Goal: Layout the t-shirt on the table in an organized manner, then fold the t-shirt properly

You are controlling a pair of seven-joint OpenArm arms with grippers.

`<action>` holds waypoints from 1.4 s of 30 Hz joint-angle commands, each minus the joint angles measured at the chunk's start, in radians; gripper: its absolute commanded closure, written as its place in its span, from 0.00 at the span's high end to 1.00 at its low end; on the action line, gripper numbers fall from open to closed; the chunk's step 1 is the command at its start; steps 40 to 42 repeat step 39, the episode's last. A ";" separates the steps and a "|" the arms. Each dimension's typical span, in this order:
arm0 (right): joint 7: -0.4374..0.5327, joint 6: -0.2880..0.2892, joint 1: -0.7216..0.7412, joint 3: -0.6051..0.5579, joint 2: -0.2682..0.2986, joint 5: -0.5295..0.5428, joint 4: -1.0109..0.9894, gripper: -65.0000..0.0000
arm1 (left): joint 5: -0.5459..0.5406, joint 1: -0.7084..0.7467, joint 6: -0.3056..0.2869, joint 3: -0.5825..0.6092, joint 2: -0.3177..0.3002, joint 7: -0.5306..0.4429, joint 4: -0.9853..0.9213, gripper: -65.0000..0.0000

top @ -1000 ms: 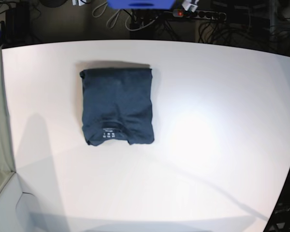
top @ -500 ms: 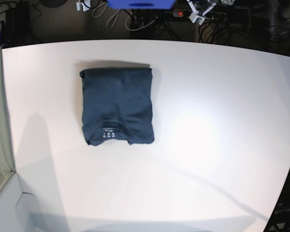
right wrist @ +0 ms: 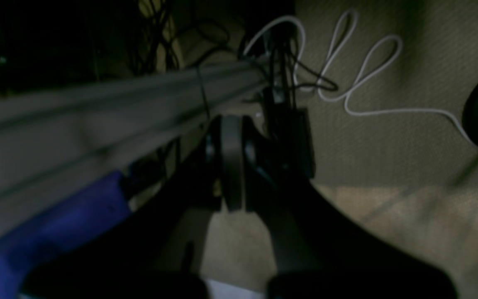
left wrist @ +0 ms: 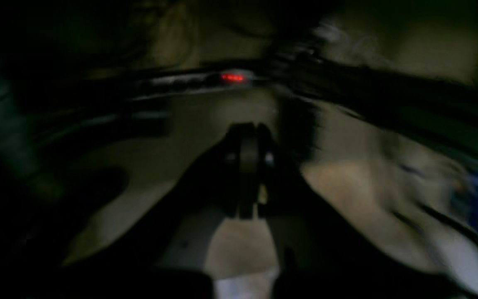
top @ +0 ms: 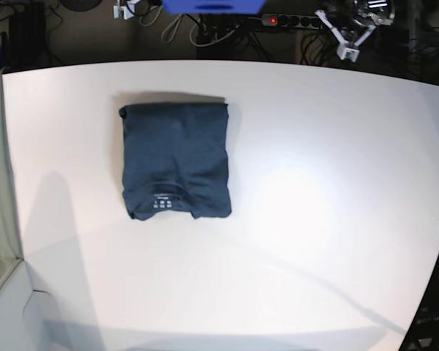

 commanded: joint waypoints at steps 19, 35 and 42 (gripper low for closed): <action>0.007 -0.250 -0.006 -0.005 0.020 -0.003 -0.002 0.00 | 0.004 -0.098 0.301 0.003 -0.048 -0.214 -0.379 0.00; 0.322 -0.922 0.182 -0.149 0.122 -0.216 -0.515 0.00 | 0.055 -0.359 0.670 0.159 -0.031 -0.567 -0.928 0.00; 0.293 -0.984 0.213 -0.188 0.088 -0.247 -0.516 0.00 | 0.055 -0.358 0.670 0.159 -0.004 -0.568 -0.928 0.00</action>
